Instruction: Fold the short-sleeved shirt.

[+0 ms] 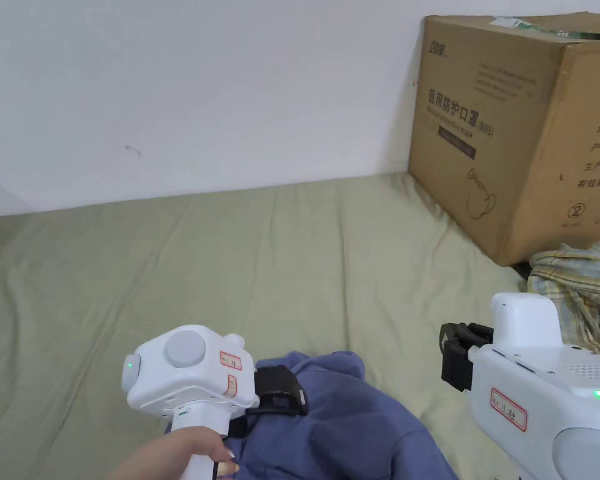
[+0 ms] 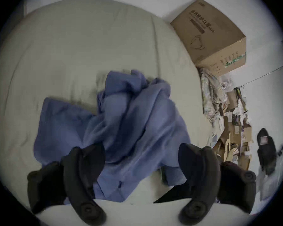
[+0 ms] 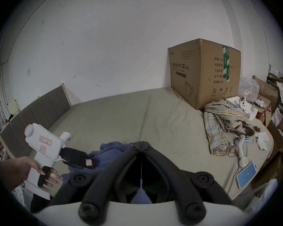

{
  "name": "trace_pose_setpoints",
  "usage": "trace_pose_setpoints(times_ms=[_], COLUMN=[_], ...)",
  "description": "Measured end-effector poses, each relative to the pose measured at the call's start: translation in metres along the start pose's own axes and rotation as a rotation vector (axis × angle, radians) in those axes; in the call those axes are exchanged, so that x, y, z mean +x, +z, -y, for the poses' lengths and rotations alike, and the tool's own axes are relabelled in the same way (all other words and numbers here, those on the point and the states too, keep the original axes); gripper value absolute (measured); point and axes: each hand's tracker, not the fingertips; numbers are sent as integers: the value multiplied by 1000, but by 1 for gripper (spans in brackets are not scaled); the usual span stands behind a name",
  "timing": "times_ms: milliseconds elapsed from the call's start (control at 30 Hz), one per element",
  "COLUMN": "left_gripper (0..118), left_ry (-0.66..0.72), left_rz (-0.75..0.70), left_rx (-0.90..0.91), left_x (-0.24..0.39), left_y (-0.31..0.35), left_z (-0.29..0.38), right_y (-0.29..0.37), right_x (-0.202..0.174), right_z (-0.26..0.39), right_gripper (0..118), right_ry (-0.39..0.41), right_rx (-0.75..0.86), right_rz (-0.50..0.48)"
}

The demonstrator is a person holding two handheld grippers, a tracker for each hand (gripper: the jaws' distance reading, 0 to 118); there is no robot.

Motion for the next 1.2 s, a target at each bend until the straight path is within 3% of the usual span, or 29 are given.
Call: trace_pose_setpoints(times_ms=[133, 200, 233, 267, 300, 333, 433, 500, 600, 700, 767, 800, 833, 900, 933, 967, 1100, 1200], left_gripper=[99, 96, 86, 67, 37, 0, 0, 0, 0, 0, 0, 2, 26, 108, 115, 110, 115, 112], left_ry=[-124, -183, -188, -191, -207, -216, -241, -267, -227, -91, 4, 21, 49, 103, 110, 98, 34, -46], left_rz=[75, 34, 19, 32, 37, 15, -161, -156, -396, -363, -307, -301, -312, -345, -332, -316, -301, -385], left_rx=[301, 499, 590, 679, 723, 734, 804, 769, 585, 231, 93, 41, 8, -42, -87, -88, -116, -85], left_x=[14, 21, 21, 18, 15, 14, 9, 1, -13, -61, -90, -103, -113, -129, -135, -137, -132, -115], left_y=[76, 122, 141, 159, 174, 185, 209, 218, 212, 180, 152, 137, 124, 99, 83, 72, 28, 16], left_z=[8, 28, 40, 53, 66, 76, 106, 114, 119, 112, 119, 123, 129, 138, 142, 146, 148, 145], right_y=[4, 8, 10, 13, 15, 17, 21, 22, 21, 19, 17, 17, 16, 14, 13, 12, 3, -4], right_x=[-4, -7, -8, -10, -11, -13, -19, -23, -28, -32, -34, -34, -34, -33, -32, -31, -25, -22], right_z=[-3, -6, -7, -8, -9, -10, -11, -10, -10, -8, -7, -6, -5, -2, -1, 0, 5, 10], right_gripper=[1, 1, 1, 1, 1, 1, 1, 1, 1, 1, 1, 1, 1, 1, 1, 1, 1, 1], right_ry=[0, 8, 11, 12, 13, 13, 23, 33, 42, 47, 54, 58, 60, 65, 64, 60, 48, 51], right_rx=[8, 25, 33, 41, 47, 51, 56, 58, 52, 41, 30, 24, 19, 10, 4, -4, -37, -55], right_rz=[-8, -7, -6, -8, -9, -12, -20, -22, -31, -41, -49, -53, -55, -50, -45, -42, -25, -9])
